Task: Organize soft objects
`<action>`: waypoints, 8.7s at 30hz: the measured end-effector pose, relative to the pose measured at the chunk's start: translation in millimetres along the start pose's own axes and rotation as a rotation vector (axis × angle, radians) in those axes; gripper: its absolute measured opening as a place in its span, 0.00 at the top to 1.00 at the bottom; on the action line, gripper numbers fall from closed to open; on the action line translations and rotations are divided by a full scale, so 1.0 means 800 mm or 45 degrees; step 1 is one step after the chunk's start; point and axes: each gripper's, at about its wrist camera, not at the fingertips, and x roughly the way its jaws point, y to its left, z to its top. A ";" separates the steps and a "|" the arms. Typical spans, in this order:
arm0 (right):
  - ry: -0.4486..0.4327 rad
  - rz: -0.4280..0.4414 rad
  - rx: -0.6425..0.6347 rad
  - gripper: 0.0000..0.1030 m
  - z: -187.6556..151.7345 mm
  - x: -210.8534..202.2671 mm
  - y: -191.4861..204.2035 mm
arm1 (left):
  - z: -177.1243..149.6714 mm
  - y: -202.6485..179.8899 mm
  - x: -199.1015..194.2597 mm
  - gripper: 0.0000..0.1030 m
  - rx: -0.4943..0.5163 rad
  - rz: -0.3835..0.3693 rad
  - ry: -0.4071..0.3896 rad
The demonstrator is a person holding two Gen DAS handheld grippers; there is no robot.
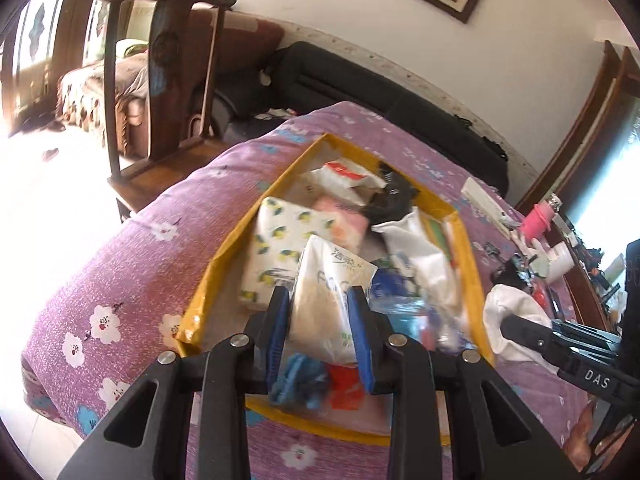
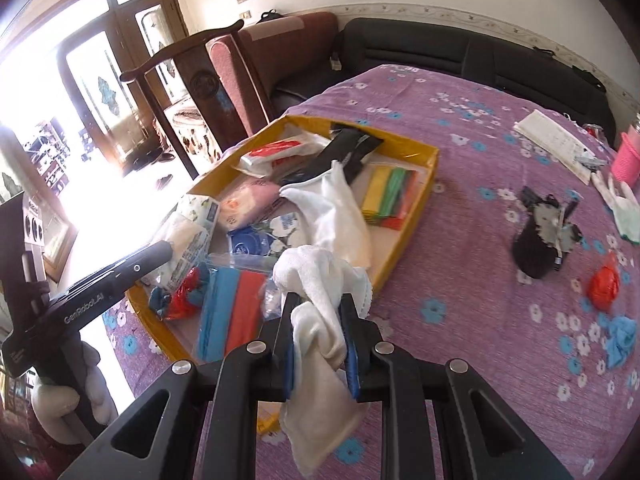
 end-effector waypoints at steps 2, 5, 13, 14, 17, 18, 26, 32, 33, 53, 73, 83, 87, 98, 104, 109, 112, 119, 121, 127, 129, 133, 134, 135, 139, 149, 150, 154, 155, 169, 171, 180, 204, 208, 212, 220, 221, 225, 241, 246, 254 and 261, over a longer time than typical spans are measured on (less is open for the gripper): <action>-0.003 -0.023 -0.020 0.79 0.005 0.007 0.005 | 0.000 0.006 0.005 0.69 -0.013 -0.006 0.012; -0.015 -0.060 -0.041 0.79 0.016 0.015 0.009 | 0.001 0.004 0.010 0.48 0.013 0.013 0.018; -0.034 -0.170 -0.065 0.80 0.057 0.041 0.005 | -0.002 0.001 -0.002 0.28 0.010 -0.055 -0.006; -0.034 -0.191 -0.073 0.80 0.065 0.048 0.005 | -0.001 0.003 -0.006 0.27 -0.005 -0.068 -0.014; -0.030 -0.234 -0.062 0.80 0.090 0.069 -0.003 | 0.002 0.007 -0.016 0.25 -0.013 -0.090 -0.042; -0.024 -0.245 -0.048 0.80 0.099 0.079 -0.007 | 0.003 0.008 -0.020 0.23 -0.012 -0.090 -0.054; -0.027 -0.357 -0.036 0.80 0.139 0.124 -0.017 | 0.006 0.021 -0.025 0.20 -0.013 -0.038 -0.090; -0.069 -0.368 -0.064 0.80 0.137 0.115 -0.009 | 0.004 0.031 -0.026 0.20 -0.042 -0.043 -0.086; -0.094 -0.360 -0.074 0.80 0.135 0.105 -0.004 | 0.004 0.032 -0.028 0.20 -0.050 -0.045 -0.088; 0.265 0.321 -0.129 0.79 0.012 0.087 0.104 | 0.012 0.081 -0.088 0.17 -0.243 0.019 -0.266; -0.102 0.133 0.023 0.26 -0.013 -0.036 -0.006 | 0.003 -0.029 -0.090 0.09 0.075 0.124 -0.262; -0.119 -0.084 0.405 0.25 -0.120 -0.096 -0.202 | -0.048 -0.198 -0.040 0.01 0.443 -0.041 -0.074; -0.145 -0.197 0.552 0.25 -0.166 -0.138 -0.279 | -0.075 -0.259 -0.021 0.01 0.563 -0.099 -0.004; -0.198 -0.269 0.733 0.24 -0.211 -0.178 -0.372 | -0.140 -0.360 0.014 0.01 0.852 -0.039 0.107; -0.213 -0.278 0.676 0.24 -0.147 -0.157 -0.380 | -0.143 -0.364 0.028 0.01 0.874 0.062 0.127; -0.116 -0.282 0.647 0.24 -0.084 -0.113 -0.400 | -0.138 -0.354 0.045 0.01 0.869 0.124 0.166; -0.048 -0.287 0.668 0.24 -0.052 -0.083 -0.415 | -0.134 -0.347 0.056 0.01 0.853 0.132 0.194; 0.158 -0.346 0.688 0.24 -0.004 -0.009 -0.440 | -0.127 -0.334 0.073 0.01 0.832 0.120 0.242; 0.199 -0.362 0.669 0.29 -0.001 0.003 -0.438 | -0.126 -0.332 0.075 0.01 0.828 0.114 0.249; 0.236 -0.401 0.540 0.62 0.000 0.008 -0.413 | -0.125 -0.324 0.075 0.01 0.806 0.108 0.261; 0.238 -0.382 0.501 0.62 -0.005 0.004 -0.398 | -0.125 -0.323 0.072 0.01 0.799 0.101 0.263; 0.282 -0.267 0.356 0.62 -0.027 -0.006 -0.341 | -0.126 -0.324 0.062 0.01 0.797 0.096 0.247; 0.300 -0.227 0.306 0.62 -0.036 -0.009 -0.320 | -0.126 -0.323 0.060 0.01 0.791 0.089 0.250; 0.316 -0.180 0.271 0.60 -0.044 -0.012 -0.303 | -0.127 -0.323 0.058 0.01 0.784 0.082 0.254; 0.353 -0.040 0.236 0.52 -0.083 -0.029 -0.260 | -0.131 -0.323 0.054 0.01 0.771 0.064 0.269; -0.035 -0.108 0.573 0.20 -0.126 -0.174 -0.361 | -0.145 -0.325 0.041 0.01 0.759 -0.014 0.302; -0.052 -0.161 0.622 0.20 -0.132 -0.184 -0.377 | -0.145 -0.325 0.041 0.01 0.751 -0.027 0.307; -0.045 -0.248 0.714 0.20 -0.147 -0.179 -0.406 | -0.151 -0.335 0.043 0.01 0.722 -0.101 0.335; -0.041 -0.247 0.725 0.20 -0.152 -0.179 -0.411 | -0.153 -0.339 0.043 0.01 0.721 -0.118 0.338; -0.011 -0.388 0.545 0.48 -0.099 -0.067 -0.397 | -0.148 -0.369 0.045 0.01 0.760 -0.145 0.344; 0.000 -0.384 0.568 0.62 -0.108 -0.065 -0.405 | -0.148 -0.375 0.051 0.01 0.760 -0.156 0.350; -0.082 -0.317 0.721 0.68 -0.160 -0.126 -0.435 | -0.164 -0.417 0.080 0.01 0.825 -0.223 0.383; -0.153 -0.300 0.670 0.66 -0.200 -0.189 -0.378 | -0.192 -0.442 0.070 0.63 0.924 -0.271 0.366; -0.163 -0.314 0.621 0.66 -0.197 -0.198 -0.360 | -0.189 -0.439 0.051 0.63 0.928 -0.290 0.335; -0.174 -0.328 0.575 0.66 -0.195 -0.206 -0.340 | -0.187 -0.434 0.033 0.63 0.924 -0.310 0.305; -0.183 -0.339 0.510 0.66 -0.190 -0.217 -0.302 | -0.179 -0.414 0.007 0.63 0.878 -0.334 0.258; -0.183 -0.340 0.499 0.66 -0.188 -0.217 -0.295 | -0.176 -0.408 0.002 0.63 0.867 -0.338 0.248; -0.183 -0.335 0.460 0.66 -0.182 -0.217 -0.273 | -0.166 -0.389 -0.012 0.63 0.833 -0.341 0.214; -0.110 -0.200 0.210 0.66 -0.113 -0.143 -0.145 | -0.095 -0.252 -0.048 0.63 0.601 -0.217 0.081; -0.085 -0.144 0.119 0.66 -0.083 -0.117 -0.102 | -0.062 -0.194 -0.059 0.63 0.522 -0.127 0.022; -0.067 -0.079 0.022 0.66 -0.048 -0.083 -0.052 | -0.014 -0.100 -0.063 0.63 0.375 0.023 -0.029; -0.048 -0.045 -0.023 0.66 -0.025 -0.057 -0.029 | 0.027 -0.059 -0.051 0.63 0.319 0.073 -0.030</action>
